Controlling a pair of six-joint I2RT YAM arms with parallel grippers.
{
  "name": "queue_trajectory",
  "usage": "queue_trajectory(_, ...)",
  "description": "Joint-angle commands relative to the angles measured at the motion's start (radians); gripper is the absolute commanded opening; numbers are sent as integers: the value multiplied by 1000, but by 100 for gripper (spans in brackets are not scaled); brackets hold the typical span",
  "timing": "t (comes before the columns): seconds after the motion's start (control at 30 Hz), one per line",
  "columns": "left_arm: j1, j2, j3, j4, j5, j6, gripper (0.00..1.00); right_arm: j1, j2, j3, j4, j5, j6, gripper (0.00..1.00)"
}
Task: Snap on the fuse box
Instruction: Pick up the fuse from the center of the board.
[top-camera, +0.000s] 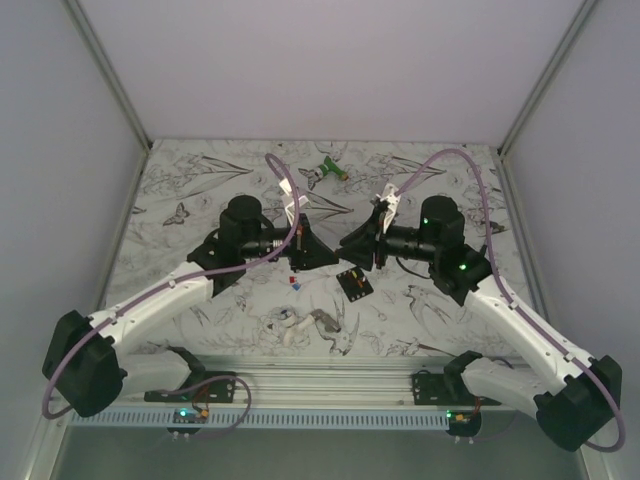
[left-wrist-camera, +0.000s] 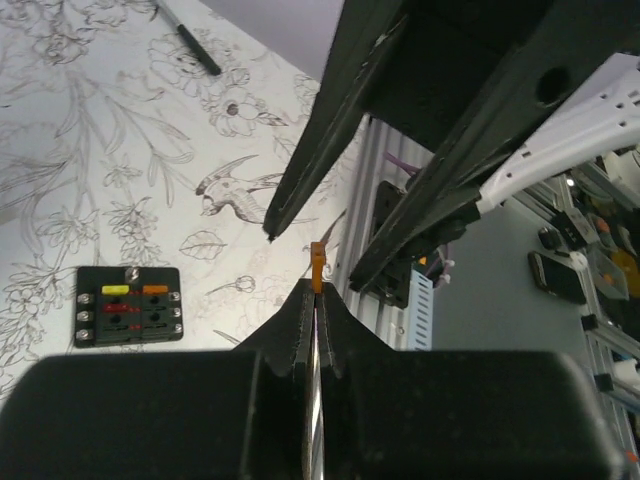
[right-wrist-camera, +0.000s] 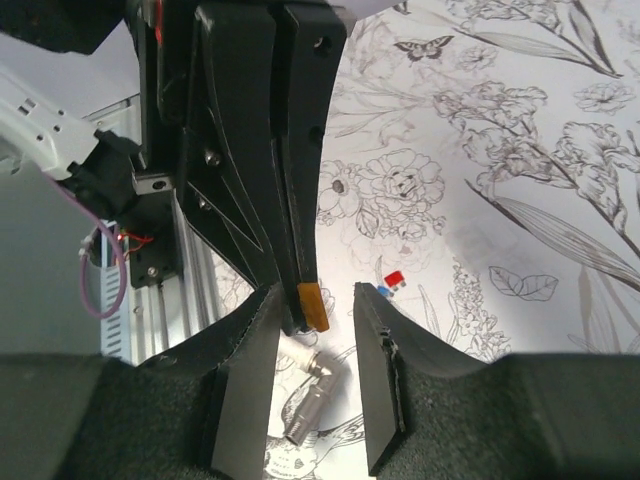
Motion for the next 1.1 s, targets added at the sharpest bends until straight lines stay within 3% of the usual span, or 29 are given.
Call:
queue_trajectory(0.0, -8, -25, 24, -5, 106, 32, 0, -5, -11, 18, -28, -91, -59, 40)
queue_trajectory(0.23, -12, -35, 24, -14, 111, 42, 0, -6, -25, 19, -33, -118, -63, 36)
queue_trajectory(0.53, -15, -37, 26, -19, 106, 45, 0, -25, -19, 12, -36, -133, -56, 23)
queue_trajectory(0.83, -17, -35, 31, -19, 100, 46, 0, -26, 12, 15, -31, -211, -56, 22)
queue_trajectory(0.93, -17, -34, 32, -19, 97, 47, 0, -26, 14, 14, -31, -210, -59, 17)
queue_trajectory(1.07, -18, -32, 31, -18, 90, 46, 0, -26, 14, 14, -32, -200, -59, 3)
